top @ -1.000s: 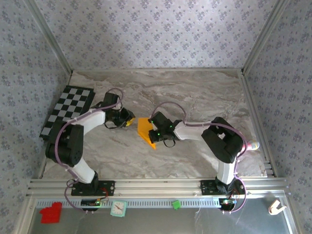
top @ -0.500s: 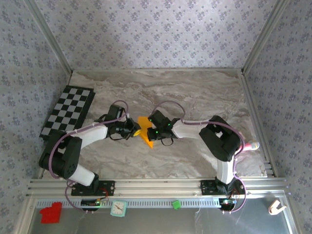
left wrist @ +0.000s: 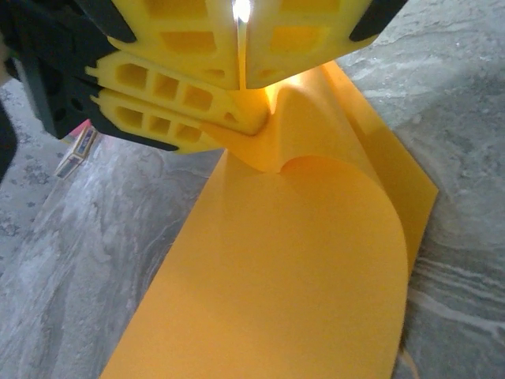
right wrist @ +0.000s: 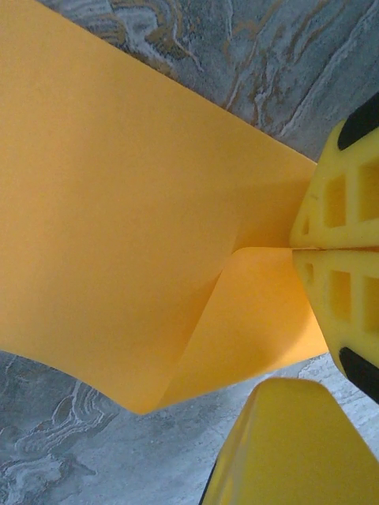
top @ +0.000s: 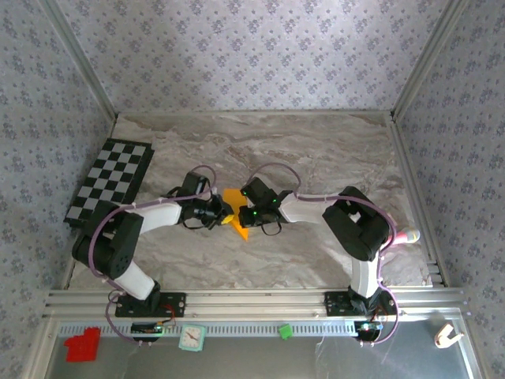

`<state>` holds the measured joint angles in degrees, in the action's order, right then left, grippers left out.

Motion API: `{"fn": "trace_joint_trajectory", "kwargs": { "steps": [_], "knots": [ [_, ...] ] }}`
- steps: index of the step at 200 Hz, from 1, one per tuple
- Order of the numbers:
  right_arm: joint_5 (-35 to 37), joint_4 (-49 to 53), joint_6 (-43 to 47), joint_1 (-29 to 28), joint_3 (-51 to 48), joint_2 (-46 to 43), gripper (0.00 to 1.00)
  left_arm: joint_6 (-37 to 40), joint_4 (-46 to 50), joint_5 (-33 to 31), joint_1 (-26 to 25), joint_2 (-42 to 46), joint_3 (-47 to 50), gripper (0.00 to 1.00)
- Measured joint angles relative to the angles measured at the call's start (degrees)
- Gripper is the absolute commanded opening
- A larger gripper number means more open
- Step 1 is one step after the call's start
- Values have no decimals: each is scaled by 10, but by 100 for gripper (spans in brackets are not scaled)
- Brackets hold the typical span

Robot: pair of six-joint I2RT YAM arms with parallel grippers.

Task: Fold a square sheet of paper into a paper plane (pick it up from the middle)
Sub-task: Third fold the triangle at the center of the table.

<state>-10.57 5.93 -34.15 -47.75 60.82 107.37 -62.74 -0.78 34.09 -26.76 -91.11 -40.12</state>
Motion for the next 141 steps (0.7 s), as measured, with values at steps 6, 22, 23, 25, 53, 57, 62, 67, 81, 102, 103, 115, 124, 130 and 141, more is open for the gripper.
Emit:
{"fn": "trace_joint_trajectory", "kwargs": {
  "steps": [6,22,23,25,53,57,62,67,81,102,103,115,124,130,141],
  "knots": [
    [-2,2,0,0,1,1,7,3,1,0,0,-3,0,11],
    [-2,3,-2,0,2,1,7,8,4,0,0,-13,0,11],
    [-2,3,-2,0,2,1,7,9,4,0,0,-14,0,11],
    [-2,3,-2,0,2,1,7,9,5,0,0,-14,0,11],
    [-4,3,-4,1,3,2,7,16,7,0,0,-25,0,10],
    [-4,3,-4,1,3,2,8,17,7,0,0,-26,0,11],
    [-5,3,-4,1,3,2,8,18,7,0,0,-27,0,10],
    [-5,3,-6,2,3,2,8,19,7,0,0,-28,0,10],
    [-6,3,-6,2,3,2,8,23,9,-1,0,-29,0,10],
    [-6,3,-6,2,3,2,8,28,10,-2,0,-29,0,11],
    [-6,3,-6,2,3,2,8,28,10,-2,0,-29,0,10],
    [-6,3,-6,2,3,2,8,32,10,-3,-1,-30,0,10],
    [-6,3,-6,2,3,2,8,33,10,-4,-2,-33,0,11],
    [-6,3,-6,2,3,2,8,34,10,-5,-3,-35,0,10],
    [-6,3,-6,2,3,2,8,34,10,-5,-3,-37,0,11]
  ]
}}
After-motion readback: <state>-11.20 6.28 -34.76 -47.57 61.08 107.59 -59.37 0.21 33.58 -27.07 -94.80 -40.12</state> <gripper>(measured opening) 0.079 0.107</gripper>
